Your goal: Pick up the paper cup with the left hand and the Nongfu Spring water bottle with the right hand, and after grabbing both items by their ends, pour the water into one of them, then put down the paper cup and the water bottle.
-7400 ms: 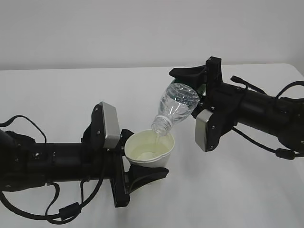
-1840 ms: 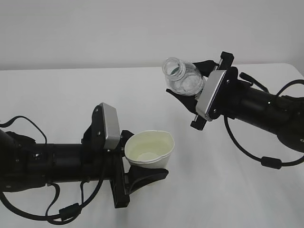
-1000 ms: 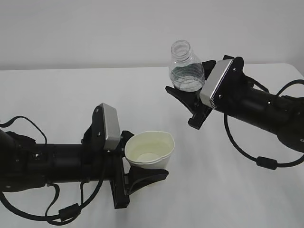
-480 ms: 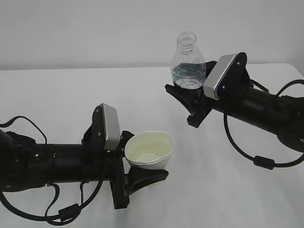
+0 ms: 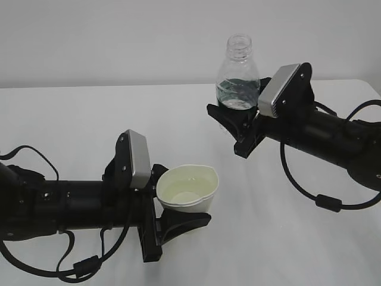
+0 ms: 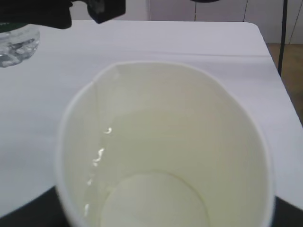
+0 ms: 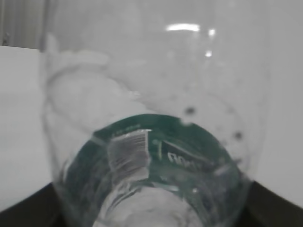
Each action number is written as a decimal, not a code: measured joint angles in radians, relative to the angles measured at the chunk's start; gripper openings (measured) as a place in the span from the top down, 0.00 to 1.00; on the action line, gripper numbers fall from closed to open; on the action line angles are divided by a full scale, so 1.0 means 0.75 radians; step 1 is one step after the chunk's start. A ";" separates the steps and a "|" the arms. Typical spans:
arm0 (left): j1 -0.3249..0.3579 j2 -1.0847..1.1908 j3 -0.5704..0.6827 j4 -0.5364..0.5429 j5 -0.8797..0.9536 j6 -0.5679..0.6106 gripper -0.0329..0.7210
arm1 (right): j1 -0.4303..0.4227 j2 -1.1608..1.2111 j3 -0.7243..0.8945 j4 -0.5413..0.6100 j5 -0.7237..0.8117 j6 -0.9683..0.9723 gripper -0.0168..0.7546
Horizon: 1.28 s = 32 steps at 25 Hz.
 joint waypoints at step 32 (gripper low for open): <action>0.000 0.000 0.000 0.002 0.002 0.000 0.36 | 0.000 0.000 0.000 0.217 0.000 0.189 0.37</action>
